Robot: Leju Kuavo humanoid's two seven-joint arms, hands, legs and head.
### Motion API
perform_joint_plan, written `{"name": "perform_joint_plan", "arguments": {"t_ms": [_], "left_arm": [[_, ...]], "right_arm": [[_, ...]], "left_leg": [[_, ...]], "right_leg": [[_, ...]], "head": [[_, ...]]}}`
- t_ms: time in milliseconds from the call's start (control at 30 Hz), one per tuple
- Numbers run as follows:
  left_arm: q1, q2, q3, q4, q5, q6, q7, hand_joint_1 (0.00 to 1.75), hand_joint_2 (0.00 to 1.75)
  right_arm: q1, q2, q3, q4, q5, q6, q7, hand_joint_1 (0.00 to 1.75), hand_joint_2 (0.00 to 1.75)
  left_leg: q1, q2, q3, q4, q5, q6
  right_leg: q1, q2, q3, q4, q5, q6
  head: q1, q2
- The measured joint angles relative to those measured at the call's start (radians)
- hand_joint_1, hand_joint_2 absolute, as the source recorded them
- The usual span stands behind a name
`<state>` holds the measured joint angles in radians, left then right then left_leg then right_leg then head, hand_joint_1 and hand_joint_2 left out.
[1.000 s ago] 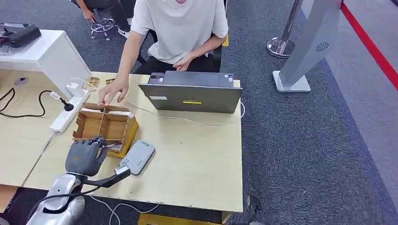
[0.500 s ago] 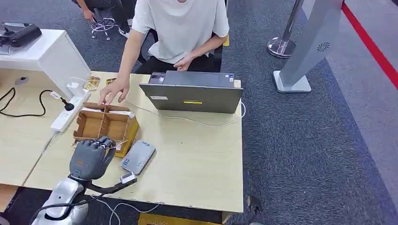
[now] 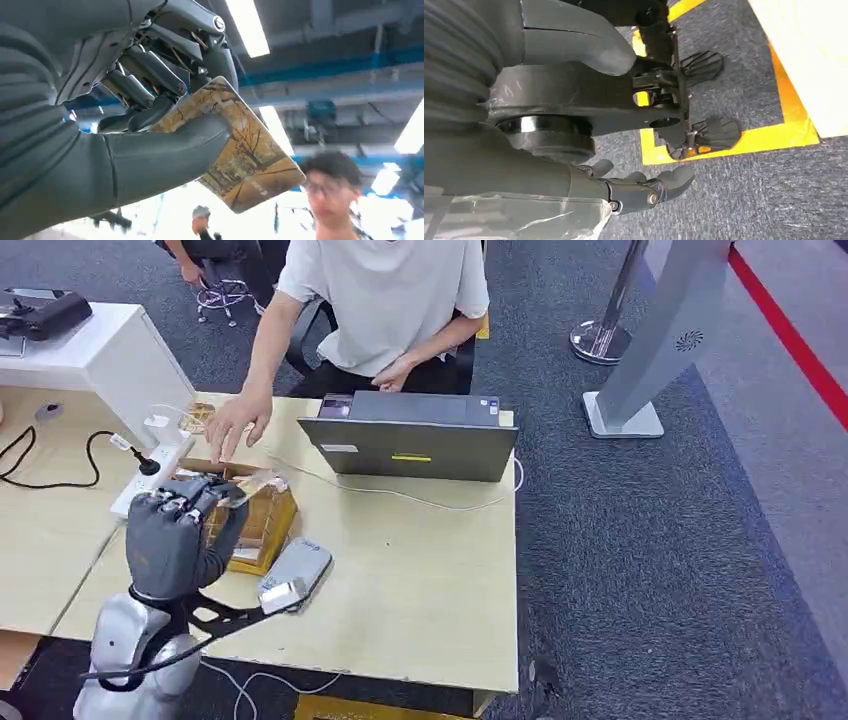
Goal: Pass the card to the sensor for recognition and then transmit it.
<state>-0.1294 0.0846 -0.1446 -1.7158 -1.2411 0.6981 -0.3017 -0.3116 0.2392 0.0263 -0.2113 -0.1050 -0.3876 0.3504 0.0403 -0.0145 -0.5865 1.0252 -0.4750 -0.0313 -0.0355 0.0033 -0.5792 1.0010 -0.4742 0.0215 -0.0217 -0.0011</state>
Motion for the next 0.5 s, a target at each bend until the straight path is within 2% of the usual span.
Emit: {"name": "perform_joint_plan", "arguments": {"t_ms": [33,67,133,233,367,500], "left_arm": [[-0.019,-0.007,0.000,0.006,-0.015,0.000,0.011,1.75,1.75],[-0.163,-0.043,0.006,0.101,-0.159,-0.001,0.101,1.75,1.75],[-0.271,-0.057,0.017,0.204,-0.225,-0.001,0.148,1.75,1.75],[-0.394,-0.066,0.037,0.337,-0.262,-0.001,0.174,1.75,1.75],[-0.480,-0.076,0.060,0.463,-0.270,-0.001,0.186,1.75,1.75],[-0.516,-0.086,0.071,0.534,-0.272,-0.001,0.199,1.75,1.75]], "right_arm": [[-0.001,0.000,0.001,0.000,0.005,0.001,0.005,0.00,1.75],[-0.019,0.009,0.022,0.000,0.052,0.018,0.042,0.00,1.75],[-0.034,0.020,0.041,0.000,0.073,0.025,0.061,0.00,1.75],[-0.043,0.037,0.061,0.000,0.088,0.033,0.077,0.00,1.75],[-0.043,0.043,0.079,0.001,0.094,0.038,0.080,0.00,1.75],[-0.043,0.048,0.083,0.001,0.095,0.038,0.089,0.00,1.75]], "left_leg": [[0.000,0.000,0.000,0.000,0.000,0.000],[0.000,-0.002,-0.002,0.000,0.003,0.000],[0.000,0.000,-0.001,0.000,0.003,0.000],[0.000,0.000,-0.001,0.000,0.005,0.000],[0.000,0.003,-0.001,0.000,0.004,0.000],[0.000,0.004,-0.001,0.000,0.003,-0.001]], "right_leg": [[0.000,0.000,0.000,0.000,0.000,0.000],[0.000,-0.002,0.000,0.000,0.003,0.000],[0.000,0.000,0.000,0.000,0.005,0.000],[0.000,0.000,0.000,0.000,0.006,0.000],[0.000,0.004,-0.002,0.001,0.006,0.000],[0.000,0.006,-0.003,0.001,0.005,-0.001]], "head": [[0.000,0.000],[0.001,0.000],[0.002,0.000],[0.000,0.000],[0.001,0.000],[0.001,0.000]]}}
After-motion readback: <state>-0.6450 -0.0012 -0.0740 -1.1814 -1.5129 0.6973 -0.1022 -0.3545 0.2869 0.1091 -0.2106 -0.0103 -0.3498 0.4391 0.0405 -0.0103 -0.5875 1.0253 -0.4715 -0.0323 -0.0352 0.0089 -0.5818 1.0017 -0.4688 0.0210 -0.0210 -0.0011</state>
